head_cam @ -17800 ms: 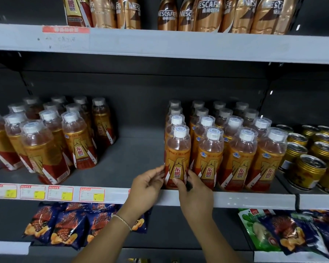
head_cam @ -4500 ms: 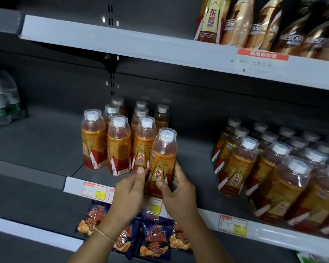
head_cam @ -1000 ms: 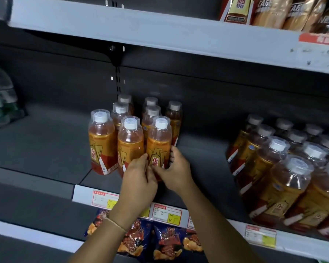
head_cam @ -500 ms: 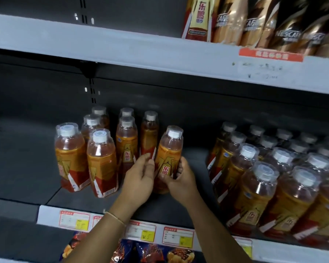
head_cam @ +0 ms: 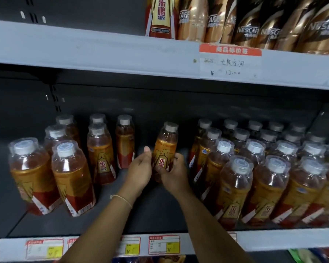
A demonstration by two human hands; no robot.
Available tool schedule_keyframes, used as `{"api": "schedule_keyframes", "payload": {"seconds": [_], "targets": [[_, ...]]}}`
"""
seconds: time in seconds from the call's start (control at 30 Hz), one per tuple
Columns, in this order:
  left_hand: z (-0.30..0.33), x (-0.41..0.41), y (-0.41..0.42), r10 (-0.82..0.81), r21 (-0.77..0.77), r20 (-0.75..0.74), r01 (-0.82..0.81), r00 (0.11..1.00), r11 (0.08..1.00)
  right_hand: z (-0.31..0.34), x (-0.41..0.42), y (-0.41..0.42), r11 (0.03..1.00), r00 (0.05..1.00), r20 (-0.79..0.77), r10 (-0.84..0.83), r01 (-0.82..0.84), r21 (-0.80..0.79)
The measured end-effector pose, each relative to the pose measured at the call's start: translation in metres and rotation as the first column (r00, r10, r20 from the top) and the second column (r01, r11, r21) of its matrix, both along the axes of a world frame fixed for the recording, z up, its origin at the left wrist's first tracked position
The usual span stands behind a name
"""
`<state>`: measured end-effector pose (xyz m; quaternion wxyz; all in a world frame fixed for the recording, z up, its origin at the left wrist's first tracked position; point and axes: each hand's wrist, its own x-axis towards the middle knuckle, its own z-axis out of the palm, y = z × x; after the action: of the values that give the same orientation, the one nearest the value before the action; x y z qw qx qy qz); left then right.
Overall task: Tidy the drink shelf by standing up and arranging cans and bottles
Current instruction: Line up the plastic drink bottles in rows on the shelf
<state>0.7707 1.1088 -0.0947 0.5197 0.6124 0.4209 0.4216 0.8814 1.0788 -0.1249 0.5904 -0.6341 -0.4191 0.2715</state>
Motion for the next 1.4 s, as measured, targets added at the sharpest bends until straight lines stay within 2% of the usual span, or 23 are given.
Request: {"api": "schedule_keyframes", "payload": {"seconds": [0.2,0.37,0.47,0.53,0.7,0.8,0.97,1.2,1.4], "targets": [[-0.002,0.011,0.016,0.010,0.004,0.039,-0.010,0.999,1.000,0.002,0.004,0.008,0.998,0.994,0.094,-0.054,0.055,-0.014],[-0.008,0.019,0.027,0.015,0.008,0.088,-0.016,0.996,1.000,0.005,0.007,0.013,0.983,0.941,0.302,-0.150,0.176,-0.059],[-0.016,0.028,0.037,0.031,-0.043,0.143,-0.025,0.989,0.999,0.007,0.011,0.017,0.975,0.921,0.350,-0.170,0.208,-0.073],[-0.018,0.034,0.041,0.031,-0.060,0.162,-0.021,0.986,0.998,0.008,0.011,0.021,0.967,0.922,0.331,-0.202,0.241,-0.079],[-0.015,0.047,0.044,0.012,-0.083,0.154,0.000,0.988,0.997,0.001,0.009,0.023,0.942,0.938,0.158,-0.307,0.323,-0.086],[-0.018,0.050,0.042,0.049,-0.075,0.170,-0.036,0.984,0.996,-0.003,0.011,0.024,0.934,0.931,0.189,-0.311,0.336,-0.118],[-0.031,0.047,0.042,-0.007,-0.010,0.159,0.008,0.987,1.000,-0.004,0.013,0.026,0.948,0.936,0.262,-0.236,0.281,-0.149],[-0.033,0.040,0.042,-0.170,-0.002,0.177,0.173,0.969,0.985,-0.007,0.015,0.028,0.951,0.954,0.205,-0.219,0.256,-0.175],[-0.034,0.043,0.039,-0.227,0.020,0.160,0.227,0.960,0.974,-0.007,0.017,0.027,0.945,0.959,0.174,-0.225,0.258,-0.202]]}}
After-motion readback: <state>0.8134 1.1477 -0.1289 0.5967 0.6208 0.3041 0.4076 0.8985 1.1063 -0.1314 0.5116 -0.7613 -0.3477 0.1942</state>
